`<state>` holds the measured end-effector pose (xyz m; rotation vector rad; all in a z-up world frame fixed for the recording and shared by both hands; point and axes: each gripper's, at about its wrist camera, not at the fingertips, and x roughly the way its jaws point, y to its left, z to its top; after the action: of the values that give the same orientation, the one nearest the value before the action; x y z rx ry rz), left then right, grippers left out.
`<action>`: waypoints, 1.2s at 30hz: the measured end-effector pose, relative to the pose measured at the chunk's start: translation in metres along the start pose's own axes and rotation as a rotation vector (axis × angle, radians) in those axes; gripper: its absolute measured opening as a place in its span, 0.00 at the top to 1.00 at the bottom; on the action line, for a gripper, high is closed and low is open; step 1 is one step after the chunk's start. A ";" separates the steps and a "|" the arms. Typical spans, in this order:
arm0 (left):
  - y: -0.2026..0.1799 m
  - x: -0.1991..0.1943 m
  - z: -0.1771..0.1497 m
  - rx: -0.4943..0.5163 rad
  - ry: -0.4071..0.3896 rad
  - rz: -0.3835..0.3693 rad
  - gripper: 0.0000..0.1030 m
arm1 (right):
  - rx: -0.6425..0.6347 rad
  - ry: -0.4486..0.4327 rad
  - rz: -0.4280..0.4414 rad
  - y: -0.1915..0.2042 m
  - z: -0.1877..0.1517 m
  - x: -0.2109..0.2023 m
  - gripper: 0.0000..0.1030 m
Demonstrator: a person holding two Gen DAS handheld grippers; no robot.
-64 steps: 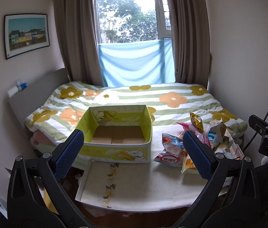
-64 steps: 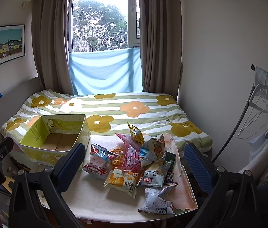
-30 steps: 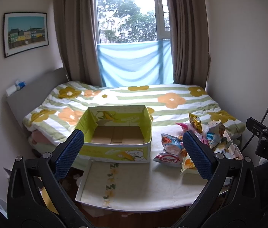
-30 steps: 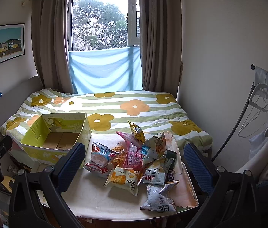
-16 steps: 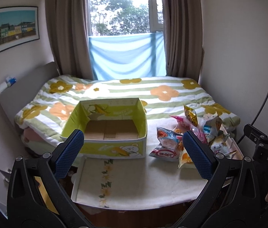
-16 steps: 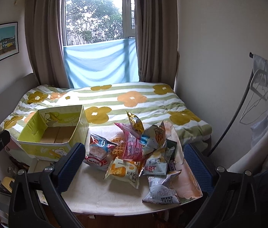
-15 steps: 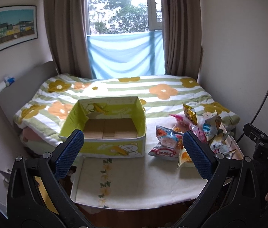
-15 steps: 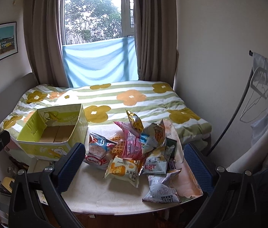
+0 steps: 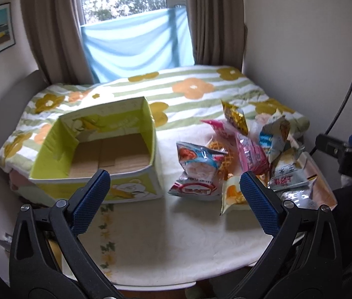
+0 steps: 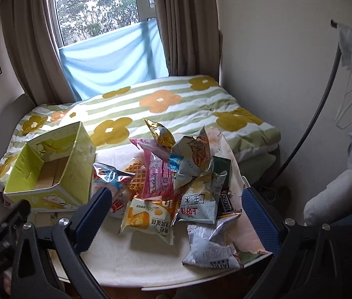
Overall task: Organize snacks
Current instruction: 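Grasp the blue shrimp flakes bag with the left tool while the right tool grasps a chip bag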
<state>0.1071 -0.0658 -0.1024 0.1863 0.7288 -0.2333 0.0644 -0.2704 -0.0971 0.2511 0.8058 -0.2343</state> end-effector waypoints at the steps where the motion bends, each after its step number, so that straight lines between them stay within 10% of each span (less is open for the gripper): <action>1: -0.006 0.014 0.001 0.007 0.020 0.002 0.00 | 0.000 0.014 0.003 -0.003 0.003 0.009 0.00; 15: -0.060 0.163 -0.010 0.137 0.250 0.114 0.00 | -0.043 0.230 0.085 -0.032 0.040 0.144 0.00; 36: -0.058 0.241 -0.014 0.195 0.382 0.044 0.08 | 0.127 0.310 0.051 -0.032 0.051 0.211 0.00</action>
<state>0.2558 -0.1532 -0.2804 0.4403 1.0800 -0.2297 0.2310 -0.3396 -0.2219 0.4344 1.0917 -0.2009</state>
